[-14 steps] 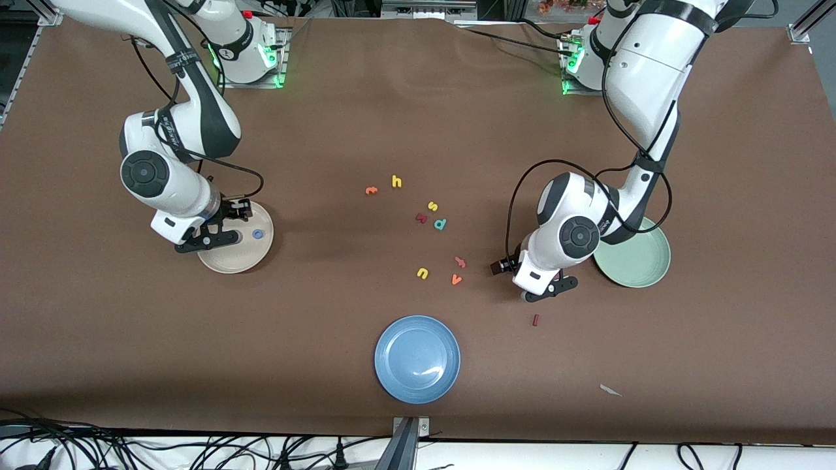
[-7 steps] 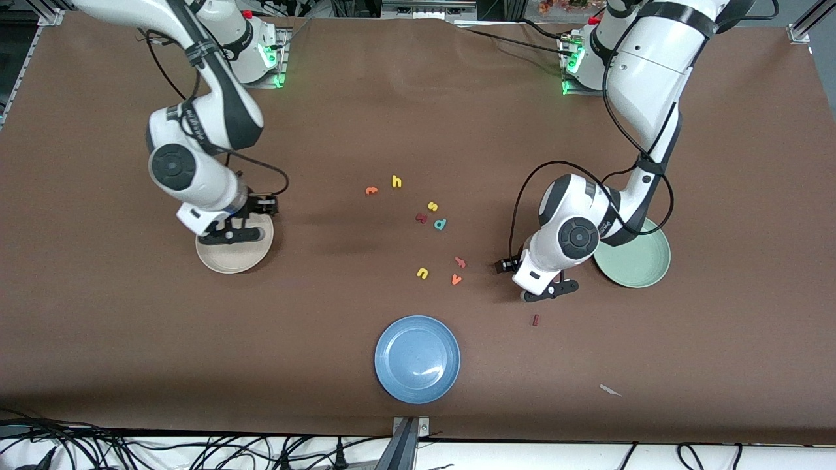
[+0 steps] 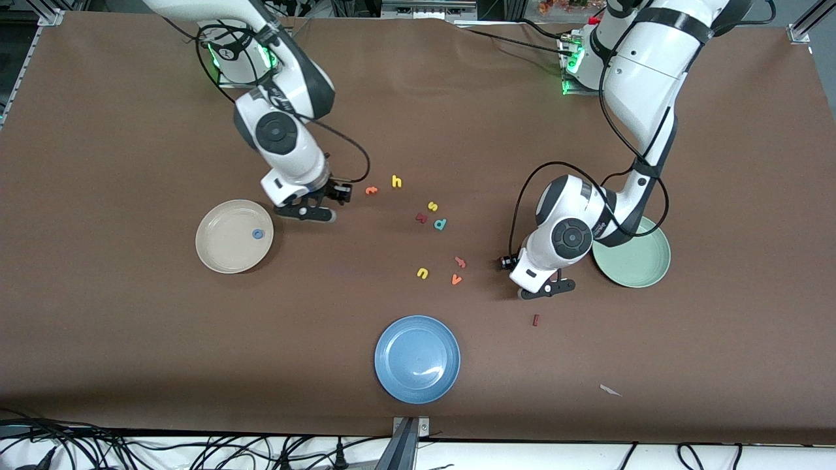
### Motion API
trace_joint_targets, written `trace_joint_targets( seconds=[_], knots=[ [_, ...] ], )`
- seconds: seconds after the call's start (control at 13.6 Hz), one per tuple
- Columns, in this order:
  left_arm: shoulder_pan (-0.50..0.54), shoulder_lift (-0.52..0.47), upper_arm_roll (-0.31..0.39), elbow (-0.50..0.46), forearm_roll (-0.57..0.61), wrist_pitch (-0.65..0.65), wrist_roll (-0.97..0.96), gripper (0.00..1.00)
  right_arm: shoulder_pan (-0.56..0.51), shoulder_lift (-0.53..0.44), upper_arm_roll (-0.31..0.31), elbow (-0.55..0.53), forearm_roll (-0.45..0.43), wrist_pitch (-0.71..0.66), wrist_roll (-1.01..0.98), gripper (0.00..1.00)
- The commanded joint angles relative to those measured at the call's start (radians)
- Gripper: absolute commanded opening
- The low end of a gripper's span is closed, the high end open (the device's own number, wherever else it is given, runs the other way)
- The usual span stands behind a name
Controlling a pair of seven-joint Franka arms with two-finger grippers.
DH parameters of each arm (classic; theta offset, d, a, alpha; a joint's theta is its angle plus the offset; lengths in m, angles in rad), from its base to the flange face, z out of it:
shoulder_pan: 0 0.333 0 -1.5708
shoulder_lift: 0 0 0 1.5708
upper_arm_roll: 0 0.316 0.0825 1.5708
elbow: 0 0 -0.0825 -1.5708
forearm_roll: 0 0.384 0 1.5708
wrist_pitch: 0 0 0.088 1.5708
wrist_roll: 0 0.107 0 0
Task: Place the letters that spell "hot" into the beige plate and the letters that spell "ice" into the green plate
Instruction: 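Place the blue o on the beige plate while the left gripper grasps e, then drop the orange e on the green plate while the right gripper grasps 2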
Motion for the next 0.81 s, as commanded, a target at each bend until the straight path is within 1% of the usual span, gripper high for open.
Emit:
trace_joint_targets(
  seconds=[0.0,0.07,0.15,0.29,0.37,0.44,0.59,0.74],
  knots=[
    [0.015,0.008,0.002,0.007,0.014,0.006,0.024,0.71,0.060,0.040,-0.003,-0.004,0.009,0.080,0.116,0.60],
    [0.015,0.010,0.002,0.010,0.011,0.006,0.027,0.70,0.077,0.052,-0.003,-0.006,0.007,0.100,0.138,0.60],
    [0.015,0.011,0.002,0.010,0.009,0.006,0.027,0.67,0.093,0.066,-0.003,-0.006,0.006,0.114,0.156,0.60],
    [0.011,0.010,0.002,0.010,0.009,0.006,0.026,0.67,0.120,0.092,-0.005,-0.004,-0.002,0.158,0.204,0.60],
    [0.008,0.011,0.002,0.009,0.008,0.006,0.021,0.65,0.130,0.102,-0.005,-0.004,-0.010,0.171,0.219,0.60],
    [0.008,0.010,0.002,0.009,0.007,0.006,0.019,0.55,0.131,0.109,-0.005,-0.006,-0.011,0.174,0.221,0.60],
    [0.008,0.010,0.002,0.009,0.007,0.006,0.018,0.37,0.133,0.118,-0.005,-0.008,-0.022,0.174,0.221,0.60],
    [0.009,0.010,0.002,0.009,0.007,0.005,0.021,0.22,0.136,0.126,-0.006,-0.023,-0.037,0.178,0.221,0.61]
  ],
)
